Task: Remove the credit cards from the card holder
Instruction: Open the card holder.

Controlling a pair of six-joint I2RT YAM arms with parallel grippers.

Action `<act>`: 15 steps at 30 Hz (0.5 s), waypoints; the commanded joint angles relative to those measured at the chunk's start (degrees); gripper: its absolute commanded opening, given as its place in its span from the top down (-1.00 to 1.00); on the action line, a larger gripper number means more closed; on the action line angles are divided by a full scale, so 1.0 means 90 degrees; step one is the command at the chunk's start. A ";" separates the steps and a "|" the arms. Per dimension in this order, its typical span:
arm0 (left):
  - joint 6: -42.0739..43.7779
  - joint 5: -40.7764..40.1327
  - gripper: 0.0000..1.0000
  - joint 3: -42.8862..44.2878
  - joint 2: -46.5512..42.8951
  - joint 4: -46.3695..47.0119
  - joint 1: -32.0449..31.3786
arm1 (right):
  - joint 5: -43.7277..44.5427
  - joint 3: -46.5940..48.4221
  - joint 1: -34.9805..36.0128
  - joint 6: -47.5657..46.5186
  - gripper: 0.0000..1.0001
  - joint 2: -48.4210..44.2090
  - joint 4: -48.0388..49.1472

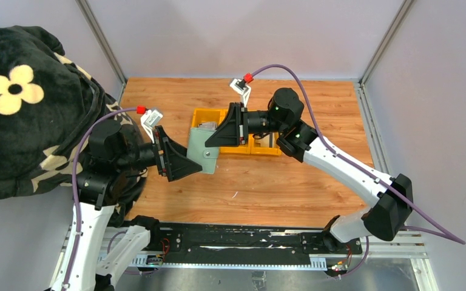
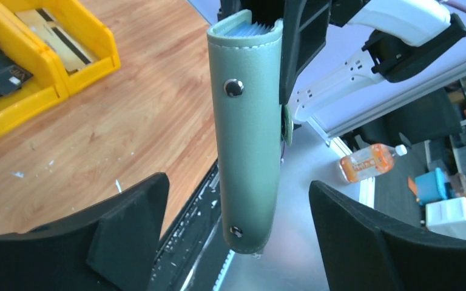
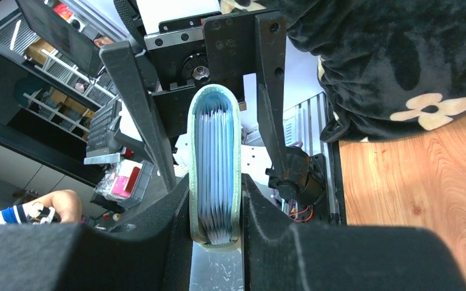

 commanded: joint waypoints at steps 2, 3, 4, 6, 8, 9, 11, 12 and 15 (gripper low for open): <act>-0.0036 -0.0088 -0.89 -0.0154 0.0063 -0.0042 -0.0016 | 0.0443 0.0096 -0.0020 -0.0352 1.00 -0.0268 -0.0079; -0.0075 -0.0091 -0.86 -0.0175 0.0069 -0.0051 -0.0024 | 0.0573 0.0090 0.0000 -0.0433 1.00 -0.0279 -0.0109; -0.0085 -0.0101 -0.81 -0.0180 0.0075 -0.0057 -0.0025 | 0.0679 0.0078 0.0028 -0.0506 1.00 -0.0284 -0.0149; -0.0099 -0.0113 -0.66 -0.0194 0.0077 -0.0071 -0.0025 | 0.0878 0.0083 0.0095 -0.0641 1.00 -0.0272 -0.0220; -0.0177 -0.0057 -0.47 -0.0229 0.0078 -0.0070 -0.0025 | 0.1176 0.0043 0.0162 -0.0777 1.00 -0.0292 -0.0259; -0.0213 -0.0032 -0.33 -0.0273 0.0075 -0.0073 -0.0025 | 0.1318 0.0001 0.0194 -0.0860 1.00 -0.0335 -0.0244; -0.0241 -0.0019 -0.09 -0.0348 0.0064 -0.0073 -0.0025 | 0.1599 -0.0079 0.0255 -0.1040 1.00 -0.0415 -0.0231; -0.0233 -0.0027 0.03 -0.0386 0.0053 -0.0058 -0.0025 | 0.1719 -0.0097 0.0261 -0.1078 1.00 -0.0449 -0.0237; -0.0223 -0.0164 0.43 -0.0450 -0.0017 -0.0059 -0.0025 | 0.2103 -0.0051 0.0262 -0.1259 0.80 -0.0534 -0.0552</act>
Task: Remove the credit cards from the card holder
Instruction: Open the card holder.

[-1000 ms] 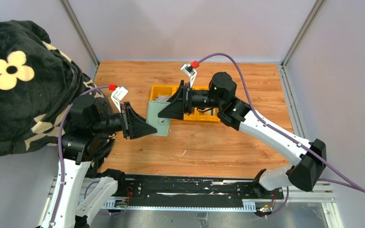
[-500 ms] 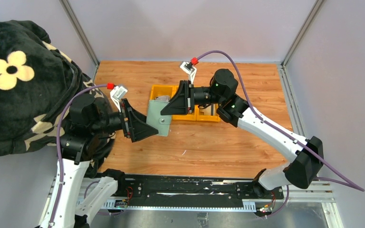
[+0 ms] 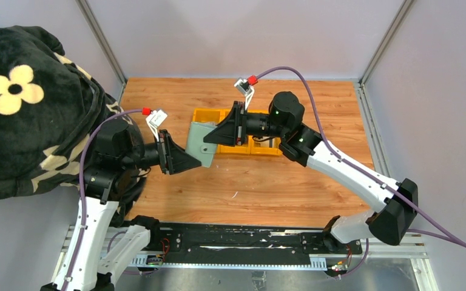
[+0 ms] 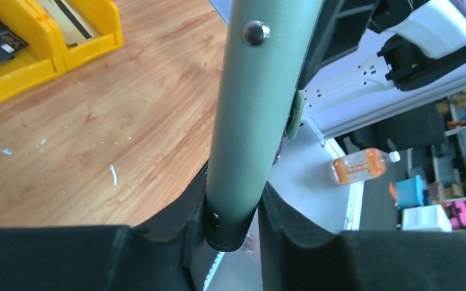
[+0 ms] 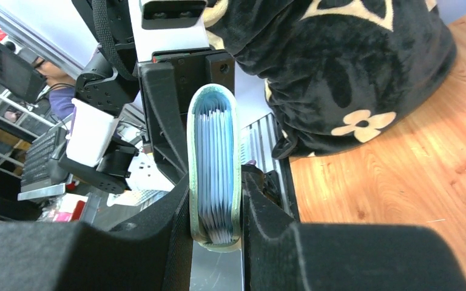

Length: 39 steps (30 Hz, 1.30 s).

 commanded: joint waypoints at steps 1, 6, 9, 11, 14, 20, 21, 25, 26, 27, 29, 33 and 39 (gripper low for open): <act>-0.0040 -0.0230 0.61 -0.0102 -0.0119 0.0004 -0.0027 | 0.1039 0.0144 0.0078 -0.0569 0.49 -0.0350 -0.0403; 0.0283 -0.1693 1.00 -0.0007 -0.0209 -0.0023 -0.0027 | 0.3034 0.0686 0.0288 -0.1080 -0.15 -0.0496 -0.2397; 0.0656 -0.2841 1.00 0.0048 -0.0228 -0.0018 -0.0027 | 0.4464 0.0881 0.0833 -0.1241 -0.24 -0.0585 -0.3380; 0.0891 -0.3328 1.00 0.0046 -0.0223 -0.0019 -0.0027 | 0.5178 0.0926 0.1200 -0.1205 -0.25 -0.0582 -0.3593; 0.1176 -0.3670 1.00 0.0001 -0.0184 -0.0010 -0.0027 | 0.5496 0.0957 0.1566 -0.0989 -0.25 -0.0441 -0.3526; 0.1317 -0.3764 1.00 -0.0088 -0.0234 -0.0011 -0.0054 | 0.5667 0.1670 0.1968 -0.0806 -0.22 0.0381 -0.3611; 0.1302 -0.3755 1.00 -0.0113 -0.0270 -0.0012 -0.0070 | 0.5725 0.1794 0.2001 -0.0804 -0.21 0.0491 -0.3614; 0.1257 -0.3730 1.00 -0.0251 -0.0361 -0.0011 -0.0156 | 0.5961 0.2168 0.2050 -0.0749 -0.19 0.0857 -0.3645; 0.1231 -0.3753 1.00 -0.0275 -0.0370 0.0002 -0.0177 | 0.5994 0.2221 0.2050 -0.0722 -0.19 0.0928 -0.3641; 0.1136 -0.3815 1.00 -0.0315 -0.0366 0.0046 -0.0204 | 0.6041 0.2256 0.2060 -0.0694 -0.18 0.0993 -0.3608; 0.0945 -0.3912 1.00 -0.0351 -0.0294 0.0128 -0.0270 | 0.6191 0.2363 0.2070 -0.0669 -0.18 0.1134 -0.3598; 0.0953 -0.4026 1.00 -0.0290 -0.0258 0.0126 -0.0386 | 0.6442 0.2666 0.2077 -0.0641 -0.13 0.1424 -0.3838; 0.1046 -0.4097 1.00 -0.0271 -0.0381 0.0126 -0.0389 | 0.6556 0.2843 0.2078 -0.0605 -0.01 0.1622 -0.3987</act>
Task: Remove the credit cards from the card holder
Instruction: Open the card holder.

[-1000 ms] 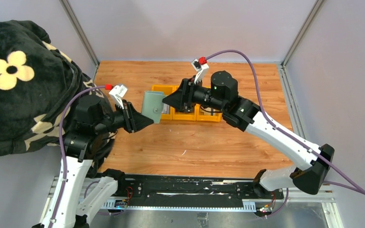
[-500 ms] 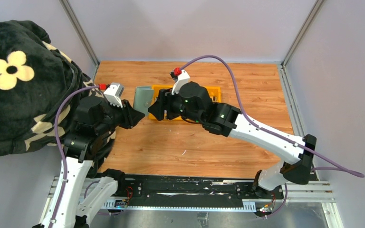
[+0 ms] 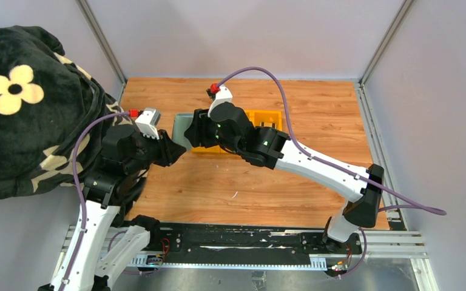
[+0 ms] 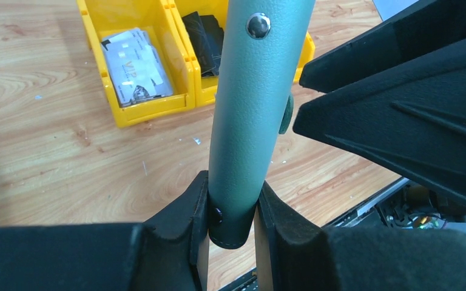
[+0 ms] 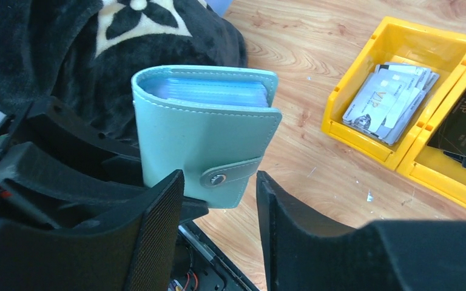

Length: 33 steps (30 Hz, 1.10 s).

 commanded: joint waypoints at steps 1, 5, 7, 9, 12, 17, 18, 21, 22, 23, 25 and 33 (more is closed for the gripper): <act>0.0056 -0.0119 1.00 0.0076 -0.0147 0.0316 -0.0049 | 0.0291 0.0262 0.0081 0.0099 0.01 0.0127 -0.0266; 0.0121 -0.0172 1.00 0.0097 -0.0197 0.0316 -0.0049 | 0.0183 0.0273 0.0090 0.0172 0.03 0.0212 -0.0310; 0.0114 -0.0170 1.00 0.0124 -0.0180 0.0315 -0.0046 | 0.0106 0.0280 0.0091 0.0214 0.06 0.0245 -0.0308; 0.0113 -0.0170 1.00 0.0134 -0.0175 0.0326 -0.0044 | 0.0053 0.0291 0.0088 0.0244 0.13 0.0252 -0.0294; 0.0104 -0.0150 1.00 0.0126 -0.0198 0.0316 -0.0049 | 0.0133 0.0321 0.0091 0.0275 0.25 0.0258 -0.0338; 0.0203 -0.0142 1.00 0.0151 -0.0274 0.0319 -0.0049 | 0.0430 0.0369 0.0090 0.0257 0.63 0.0231 -0.0508; 0.0219 -0.0161 1.00 0.0161 -0.0290 0.0315 -0.0049 | 0.0493 0.0395 0.0086 0.0233 0.70 0.0243 -0.0573; 0.0263 -0.0217 1.00 0.0221 -0.0291 0.0314 -0.0049 | 0.0641 0.0457 0.0091 0.0155 0.87 0.0267 -0.0772; 0.0251 -0.0231 1.00 0.0244 -0.0291 0.0314 -0.0046 | 0.0668 0.0446 0.0091 0.0113 0.91 0.0272 -0.0823; 0.0229 -0.0242 1.00 0.0271 -0.0283 0.0323 -0.0049 | 0.0710 0.0428 0.0091 0.0082 0.94 0.0264 -0.0846; 0.0156 -0.0250 1.00 0.0311 -0.0283 0.0356 -0.0049 | 0.0817 0.0335 0.0091 0.0051 0.99 0.0225 -0.0898; 0.0013 -0.0126 1.00 0.0438 -0.0302 0.0423 -0.0049 | 0.1122 0.0004 0.0071 0.0036 1.00 0.0019 -0.0896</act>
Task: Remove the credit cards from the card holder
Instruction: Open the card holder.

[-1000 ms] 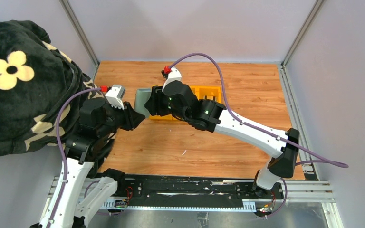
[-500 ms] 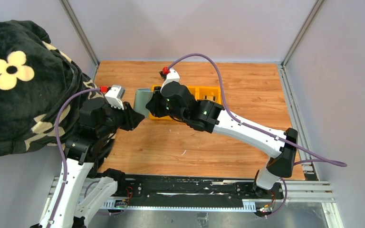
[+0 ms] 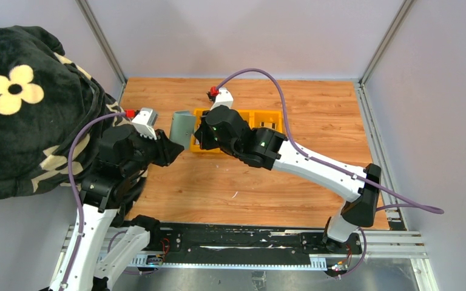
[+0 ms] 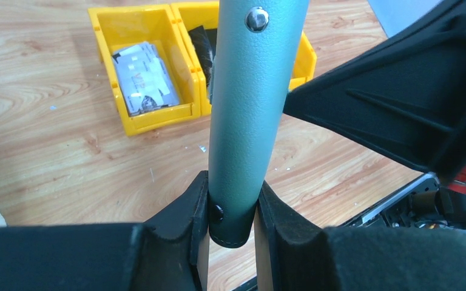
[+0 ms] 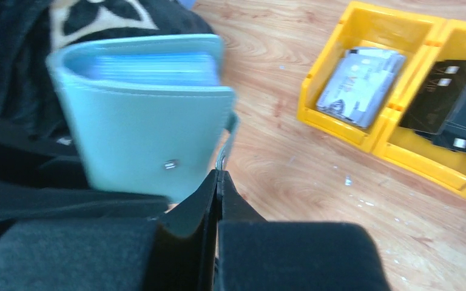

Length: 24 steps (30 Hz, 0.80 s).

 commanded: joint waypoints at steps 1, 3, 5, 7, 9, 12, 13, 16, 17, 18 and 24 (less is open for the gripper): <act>-0.0085 0.0060 1.00 0.0391 -0.0163 0.0428 -0.0025 | 0.0688 -0.0243 -0.0028 -0.0147 1.00 -0.0166 -0.0419; -0.0100 0.0086 1.00 0.0404 -0.0193 0.0423 -0.0025 | 0.0750 -0.0317 -0.0036 -0.0149 1.00 -0.0221 -0.0419; -0.0115 0.0099 1.00 0.0419 -0.0222 0.0429 -0.0025 | 0.0784 -0.0427 -0.0061 -0.0166 1.00 -0.0286 -0.0419; -0.0125 0.0154 1.00 0.0437 -0.0229 0.0427 -0.0025 | 0.0831 -0.0557 -0.0098 -0.0187 1.00 -0.0399 -0.0419; -0.0134 0.0262 1.00 0.0464 -0.0233 0.0428 -0.0022 | 0.0793 -0.0736 -0.0169 -0.0251 0.99 -0.0610 -0.0424; -0.0180 0.0475 1.00 0.0537 -0.0219 0.0460 -0.0025 | -0.0085 -0.1275 -0.0449 -0.0514 0.53 -0.1073 0.0088; -0.0213 0.0568 1.00 0.0564 -0.0216 0.0478 -0.0025 | -0.0719 -0.1501 -0.0595 -0.0607 0.34 -0.1256 0.0269; -0.0258 0.0959 1.00 0.0638 -0.0198 0.0542 -0.0025 | -0.2836 -0.2164 -0.1160 -0.0844 -0.03 -0.1792 0.1195; -0.0270 0.1111 1.00 0.0660 -0.0187 0.0543 -0.0025 | -0.3469 -0.2251 -0.1268 -0.0899 -0.09 -0.1914 0.1394; -0.0280 0.1248 1.00 0.0677 -0.0185 0.0548 -0.0025 | -0.4125 -0.2332 -0.1403 -0.0932 -0.14 -0.2007 0.1548; -0.0408 0.1910 1.00 0.0663 -0.0190 0.0650 -0.0019 | -0.5940 -0.2737 -0.1538 -0.0983 -0.52 -0.2463 0.2531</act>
